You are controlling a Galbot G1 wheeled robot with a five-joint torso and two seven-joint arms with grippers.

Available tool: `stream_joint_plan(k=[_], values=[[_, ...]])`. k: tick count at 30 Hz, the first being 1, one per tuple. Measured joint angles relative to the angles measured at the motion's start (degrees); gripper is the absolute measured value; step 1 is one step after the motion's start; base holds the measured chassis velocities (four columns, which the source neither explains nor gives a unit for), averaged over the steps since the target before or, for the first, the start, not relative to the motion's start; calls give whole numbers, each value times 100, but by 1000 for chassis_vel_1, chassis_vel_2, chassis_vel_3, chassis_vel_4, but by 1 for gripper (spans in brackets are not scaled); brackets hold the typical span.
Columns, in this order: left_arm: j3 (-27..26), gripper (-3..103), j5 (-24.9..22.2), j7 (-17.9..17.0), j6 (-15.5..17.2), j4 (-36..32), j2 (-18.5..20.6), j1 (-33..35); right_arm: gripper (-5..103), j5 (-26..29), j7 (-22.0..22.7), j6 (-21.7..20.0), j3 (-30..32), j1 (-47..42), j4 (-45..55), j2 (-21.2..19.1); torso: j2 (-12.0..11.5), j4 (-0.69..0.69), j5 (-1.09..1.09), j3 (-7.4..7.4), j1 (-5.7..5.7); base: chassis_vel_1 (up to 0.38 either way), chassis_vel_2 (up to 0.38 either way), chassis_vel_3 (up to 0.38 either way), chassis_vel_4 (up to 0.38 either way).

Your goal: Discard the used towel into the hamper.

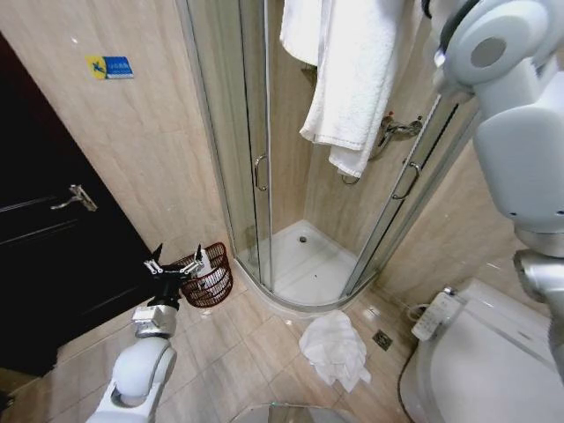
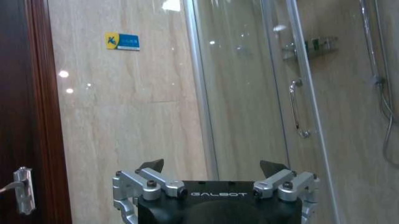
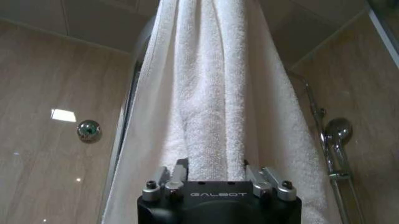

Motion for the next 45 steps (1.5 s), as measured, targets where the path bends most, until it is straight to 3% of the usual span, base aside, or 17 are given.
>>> stream_joint_plan(k=[2, 3, 4, 7, 11, 28, 45], values=[[-2, 100, -5, 0, 6, -24, 0, 7, 39, -1, -2, 6, 0, -9, 0, -7, -3, 0, 0, -2, -1, 0, 0, 0, 0], [-9, 100, -12, 0, 9, -45, 2, 15, 28, -1, -6, 10, 1, -15, 0, -13, -6, 0, 0, -3, -3, 0, 0, 0, 0], [-16, 100, -12, 0, 9, -54, 4, 20, 28, 0, -9, 15, 1, -18, -2, -16, -7, 0, 0, -4, -4, 0, 0, 0, 0], [-64, 100, -12, 4, 11, -83, 6, 58, 13, 12, -19, 43, 5, -30, -20, -32, -14, 0, 0, -7, -6, 0, 0, 0, 0], [-112, 100, -13, 9, 9, -92, 3, 85, 5, 26, -38, 56, 21, -88, 9, -75, -18, 0, 0, -10, -8, 0, 0, 0, 0], [-145, 100, -18, 14, -111, -109, 16, 170, 5, 140, -15, 188, 90, -664, 568, -552, -30, 0, 0, -17, -14, 0, 0, 0, 0], [-10, 100, -4, -177, -249, -126, 18, 204, 5, 209, 23, 263, 575, -2090, 1410, -1045, -37, 0, 0, -20, -17, 0, 0, 0, 0]])
